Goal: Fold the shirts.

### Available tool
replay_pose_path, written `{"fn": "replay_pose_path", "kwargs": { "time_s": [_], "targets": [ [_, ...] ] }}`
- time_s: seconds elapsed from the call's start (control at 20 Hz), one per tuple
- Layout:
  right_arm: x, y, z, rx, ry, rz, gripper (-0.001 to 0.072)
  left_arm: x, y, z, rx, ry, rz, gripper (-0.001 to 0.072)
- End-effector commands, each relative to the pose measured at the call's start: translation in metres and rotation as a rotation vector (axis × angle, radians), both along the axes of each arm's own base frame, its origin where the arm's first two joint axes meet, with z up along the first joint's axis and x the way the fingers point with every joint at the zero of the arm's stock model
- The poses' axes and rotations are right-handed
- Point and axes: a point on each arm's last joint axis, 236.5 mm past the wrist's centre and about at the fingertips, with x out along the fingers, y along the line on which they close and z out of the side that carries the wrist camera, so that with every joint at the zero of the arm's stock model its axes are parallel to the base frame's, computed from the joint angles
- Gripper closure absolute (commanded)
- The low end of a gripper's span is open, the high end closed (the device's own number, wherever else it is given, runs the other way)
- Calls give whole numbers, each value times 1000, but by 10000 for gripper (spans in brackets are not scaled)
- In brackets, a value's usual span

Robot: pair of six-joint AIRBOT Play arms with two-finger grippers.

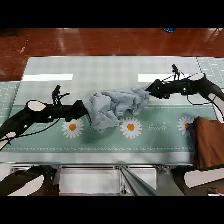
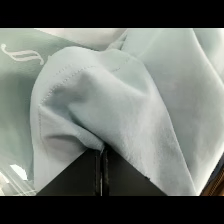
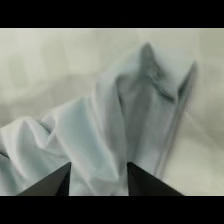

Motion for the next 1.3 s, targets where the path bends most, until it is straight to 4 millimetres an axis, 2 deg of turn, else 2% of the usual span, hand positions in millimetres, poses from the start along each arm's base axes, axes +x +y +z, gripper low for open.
{"fn": "replay_pose_path", "kwargs": {
  "time_s": [0.0, 0.05, 0.2, 0.25, 0.3, 0.35, 0.4, 0.45, 0.5, 0.55, 0.65, 0.75, 0.85, 0.9, 0.95, 1.05, 1.15, 1.25],
  "targets": [
    [13, 23, -8, 64, 33, 11, 305, 0, -1, 0, 1, -3, -6, 691],
    [15, 29, -10, 65, 35, 24, 337, 0, -1, 0, 1, -4, -7, 691],
    [18, 40, -2, 68, 1, 82, 689, 1, -1, 2, 0, -10, -5, 691],
    [18, 39, 8, 76, -12, 104, 689, 6, 1, 8, 0, -30, -5, 691],
    [23, 36, 26, 81, -42, 123, 690, 16, 6, 19, -7, -59, 8, 691],
    [30, 30, 50, 68, -93, 139, 689, 31, 15, 39, -18, -106, 32, 691],
    [40, 19, 85, 37, -169, 143, 690, 50, 28, 66, -27, -173, 64, 691],
    [51, 7, 123, -2, -255, 133, 690, 73, 45, 105, -36, -266, 109, 691],
    [61, -7, 174, -42, -368, 115, 690, 92, 62, 150, -51, -367, 153, 691],
    [65, -19, 228, -70, -491, 91, 690, 107, 79, 204, -62, -487, 199, 691],
    [56, -36, 341, -130, -748, 41, 689, 115, 105, 306, -48, -717, 245, 691],
    [18, -42, 436, -199, -965, 15, 690, 101, 114, 394, -29, -913, 251, 691],
    [-29, -47, 502, -293, -1123, -10, 690, 74, 112, 465, -14, -1079, 246, 691],
    [-52, -51, 524, -345, -1179, -27, 689, 58, 110, 492, -8, -1146, 242, 691],
    [-75, -55, 541, -403, -1225, -46, 689, 42, 109, 518, 4, -1212, 241, 691],
    [-120, -78, 559, -599, -1256, -109, 689, 12, 115, 548, 117, -1324, 244, 691],
    [-159, -103, 565, -747, -1221, -202, 689, -14, 122, 558, 245, -1379, 256, 691],
    [-197, -115, 564, -850, -1188, -240, 689, -39, 123, 556, 346, -1392, 240, 691]
  ]
}}
